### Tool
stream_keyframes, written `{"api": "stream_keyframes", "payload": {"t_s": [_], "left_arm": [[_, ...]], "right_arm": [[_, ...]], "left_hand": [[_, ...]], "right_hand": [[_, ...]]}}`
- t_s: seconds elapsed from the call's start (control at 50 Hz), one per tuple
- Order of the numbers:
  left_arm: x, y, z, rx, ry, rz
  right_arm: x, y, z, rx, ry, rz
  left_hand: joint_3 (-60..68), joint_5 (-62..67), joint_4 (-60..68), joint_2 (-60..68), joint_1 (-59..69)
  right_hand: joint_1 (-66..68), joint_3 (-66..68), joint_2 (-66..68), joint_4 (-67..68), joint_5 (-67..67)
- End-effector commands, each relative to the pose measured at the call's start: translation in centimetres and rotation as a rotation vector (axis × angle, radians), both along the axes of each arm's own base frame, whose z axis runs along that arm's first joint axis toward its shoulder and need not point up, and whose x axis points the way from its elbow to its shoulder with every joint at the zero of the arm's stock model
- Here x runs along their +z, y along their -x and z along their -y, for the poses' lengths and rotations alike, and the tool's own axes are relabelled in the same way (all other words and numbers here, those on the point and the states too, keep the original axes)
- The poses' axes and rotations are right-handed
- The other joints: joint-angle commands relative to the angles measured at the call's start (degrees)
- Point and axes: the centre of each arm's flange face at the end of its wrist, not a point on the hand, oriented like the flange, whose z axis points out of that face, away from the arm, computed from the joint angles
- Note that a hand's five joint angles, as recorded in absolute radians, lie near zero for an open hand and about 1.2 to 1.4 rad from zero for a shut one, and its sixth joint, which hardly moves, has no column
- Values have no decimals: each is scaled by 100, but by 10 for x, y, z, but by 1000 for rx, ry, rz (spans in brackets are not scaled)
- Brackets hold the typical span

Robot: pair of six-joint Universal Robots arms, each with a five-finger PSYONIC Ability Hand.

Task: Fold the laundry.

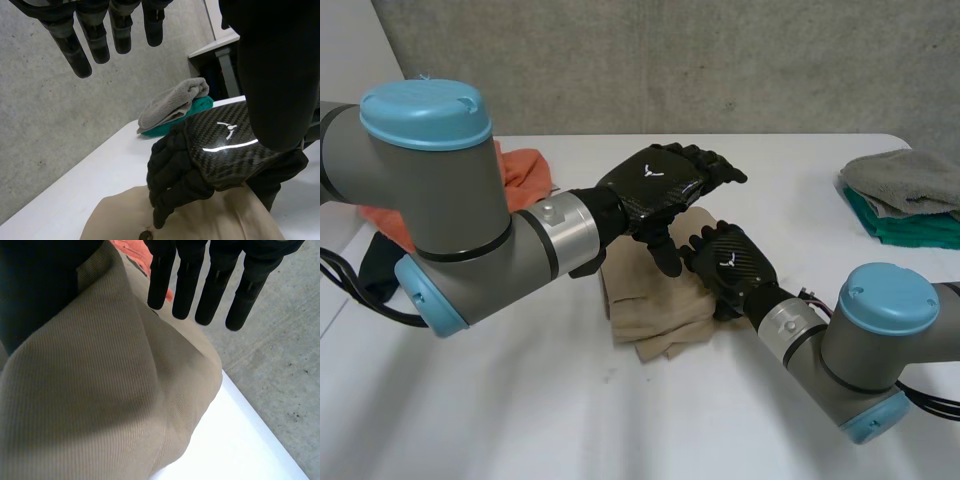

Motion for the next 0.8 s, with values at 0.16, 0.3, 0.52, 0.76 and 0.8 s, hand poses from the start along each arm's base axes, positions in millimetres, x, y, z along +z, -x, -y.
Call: {"api": "stream_keyframes", "payload": {"t_s": [0.16, 0.3, 0.52, 0.76, 0.8], "left_arm": [[-2, -1, 0, 3, -6, 4], [-1, -1, 0, 3, -4, 2], [-1, -3, 2, 8, -6, 3], [2, -3, 3, 19, 5, -3], [7, -5, 5, 32, 18, -10]], "right_arm": [[-3, -1, 1, 0, -9, -1], [2, -3, 2, 2, 3, 7], [-6, 3, -5, 0, -86, -35], [25, -6, 19, -14, 77, 46], [37, -7, 25, -18, 112, 64]], "left_hand": [[187, 68, 170, 166, 296], [187, 68, 170, 166, 296], [187, 68, 170, 166, 296], [187, 68, 170, 166, 296], [187, 68, 170, 166, 296]], "right_hand": [[2022, 2045, 2053, 2045, 2667], [1014, 1037, 1045, 1037, 1659], [1061, 1083, 1092, 1083, 1706], [4966, 4988, 4997, 4988, 5611], [4966, 4988, 4997, 4988, 5611]]}}
